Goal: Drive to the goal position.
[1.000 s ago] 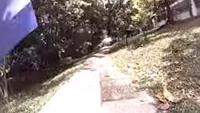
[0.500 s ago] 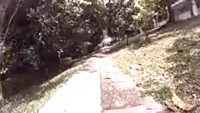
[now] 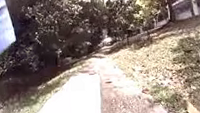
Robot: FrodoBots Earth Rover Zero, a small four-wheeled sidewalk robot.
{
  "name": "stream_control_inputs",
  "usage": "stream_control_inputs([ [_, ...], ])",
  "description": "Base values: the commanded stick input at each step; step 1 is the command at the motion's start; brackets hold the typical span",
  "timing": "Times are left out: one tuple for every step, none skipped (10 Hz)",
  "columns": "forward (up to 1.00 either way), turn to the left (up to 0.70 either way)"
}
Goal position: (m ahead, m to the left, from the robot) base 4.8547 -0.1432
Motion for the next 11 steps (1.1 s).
stream_control_inputs([
  [0.5, 0.0],
  [0.5, 0.0],
  [0.5, 0.0],
  [0.5, 0.0],
  [0.5, 0.0],
  [0.5, 0.0],
  [0.5, 0.0],
  [0.5, 0.0],
  [0.5, 0.0],
  [0.5, 0.0],
  [0.5, 0.0],
])
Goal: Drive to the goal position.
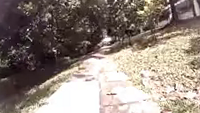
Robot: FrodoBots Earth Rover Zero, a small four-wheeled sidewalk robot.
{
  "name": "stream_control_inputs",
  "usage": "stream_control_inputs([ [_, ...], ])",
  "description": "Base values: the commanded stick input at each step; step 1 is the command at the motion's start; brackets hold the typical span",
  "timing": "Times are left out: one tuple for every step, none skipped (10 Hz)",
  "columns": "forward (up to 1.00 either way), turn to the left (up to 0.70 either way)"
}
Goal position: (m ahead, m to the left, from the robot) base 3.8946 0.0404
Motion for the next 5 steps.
stream_control_inputs([
  [0.5, 0.0],
  [0.5, 0.0],
  [0.5, 0.0],
  [0.5, 0.0],
  [0.5, 0.0],
])
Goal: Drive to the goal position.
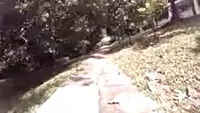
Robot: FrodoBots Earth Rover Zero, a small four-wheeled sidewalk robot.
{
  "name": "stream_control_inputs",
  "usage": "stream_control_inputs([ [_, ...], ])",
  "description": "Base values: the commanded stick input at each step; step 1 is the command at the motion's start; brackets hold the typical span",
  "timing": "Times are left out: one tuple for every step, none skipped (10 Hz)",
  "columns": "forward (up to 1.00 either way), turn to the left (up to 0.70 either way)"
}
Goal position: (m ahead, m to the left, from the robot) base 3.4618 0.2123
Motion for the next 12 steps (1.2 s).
stream_control_inputs([
  [0.5, 0.0],
  [0.5, 0.0],
  [0.5, 0.0],
  [0.5, 0.0],
  [0.5, 0.0],
  [0.5, 0.0],
  [0.5, 0.0],
  [0.5, 0.0],
  [0.5, 0.0],
  [0.5, 0.0],
  [0.5, 0.0],
  [0.5, 0.0],
])
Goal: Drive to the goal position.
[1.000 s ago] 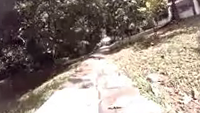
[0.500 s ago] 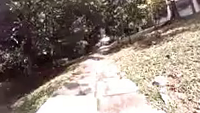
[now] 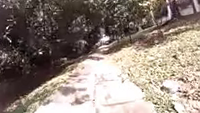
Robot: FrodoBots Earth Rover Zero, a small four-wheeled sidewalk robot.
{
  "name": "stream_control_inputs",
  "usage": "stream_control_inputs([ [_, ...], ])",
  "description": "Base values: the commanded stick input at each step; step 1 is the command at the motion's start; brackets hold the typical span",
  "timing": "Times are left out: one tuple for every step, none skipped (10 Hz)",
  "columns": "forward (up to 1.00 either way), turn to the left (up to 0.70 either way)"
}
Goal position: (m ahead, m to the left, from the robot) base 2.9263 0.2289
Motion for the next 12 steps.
stream_control_inputs([
  [0.5, 0.0],
  [0.5, 0.05],
  [0.5, 0.16],
  [0.5, 0.27],
  [0.5, 0.38],
  [0.5, 0.49],
  [0.5, 0.39],
  [0.5, 0.27],
  [0.5, 0.15],
  [0.5, 0.03],
  [0.5, 0.0],
  [0.5, 0.0],
])
